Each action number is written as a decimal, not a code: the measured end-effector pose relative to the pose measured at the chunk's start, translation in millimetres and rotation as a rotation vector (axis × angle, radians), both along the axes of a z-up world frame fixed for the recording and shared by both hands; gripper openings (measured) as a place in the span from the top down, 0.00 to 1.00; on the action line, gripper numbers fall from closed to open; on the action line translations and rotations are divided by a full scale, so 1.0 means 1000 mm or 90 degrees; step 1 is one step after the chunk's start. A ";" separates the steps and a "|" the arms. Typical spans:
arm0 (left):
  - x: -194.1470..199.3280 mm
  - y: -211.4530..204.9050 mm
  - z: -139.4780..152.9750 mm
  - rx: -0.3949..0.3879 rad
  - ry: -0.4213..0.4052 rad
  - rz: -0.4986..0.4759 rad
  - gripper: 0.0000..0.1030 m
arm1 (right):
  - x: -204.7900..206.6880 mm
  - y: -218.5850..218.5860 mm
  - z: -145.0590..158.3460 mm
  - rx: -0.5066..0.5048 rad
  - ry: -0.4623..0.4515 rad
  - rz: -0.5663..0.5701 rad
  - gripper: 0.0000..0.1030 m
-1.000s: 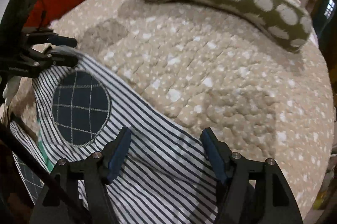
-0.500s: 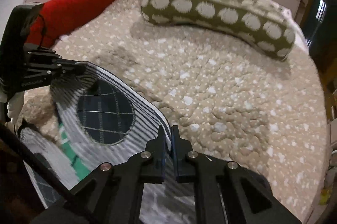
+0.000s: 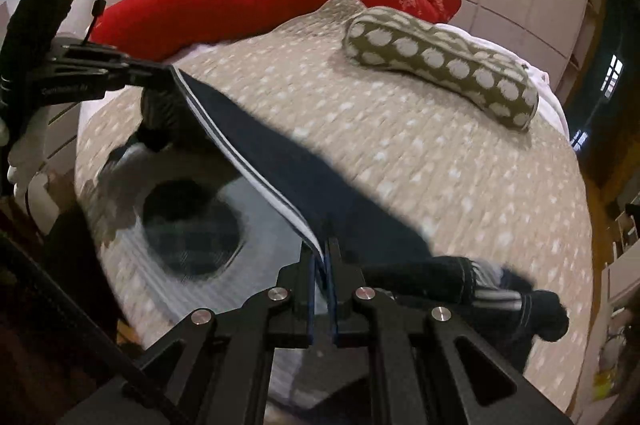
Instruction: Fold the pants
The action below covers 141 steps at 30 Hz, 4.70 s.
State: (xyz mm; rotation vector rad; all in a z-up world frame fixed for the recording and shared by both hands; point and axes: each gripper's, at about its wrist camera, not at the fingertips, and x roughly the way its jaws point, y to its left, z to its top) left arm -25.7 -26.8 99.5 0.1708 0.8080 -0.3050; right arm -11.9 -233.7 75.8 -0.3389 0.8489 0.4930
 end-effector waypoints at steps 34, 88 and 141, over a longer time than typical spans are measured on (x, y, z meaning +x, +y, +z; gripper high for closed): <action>-0.087 0.175 -0.059 -0.354 0.080 0.312 0.62 | 0.030 0.204 -0.040 0.052 0.064 0.088 0.66; -0.007 0.017 -0.078 -0.155 0.109 0.194 0.39 | -0.012 -0.199 -0.056 0.533 0.080 -0.433 0.71; 0.002 -0.119 -0.018 -0.165 0.130 -0.032 0.33 | -0.050 -0.221 -0.028 0.515 -0.014 -0.531 0.27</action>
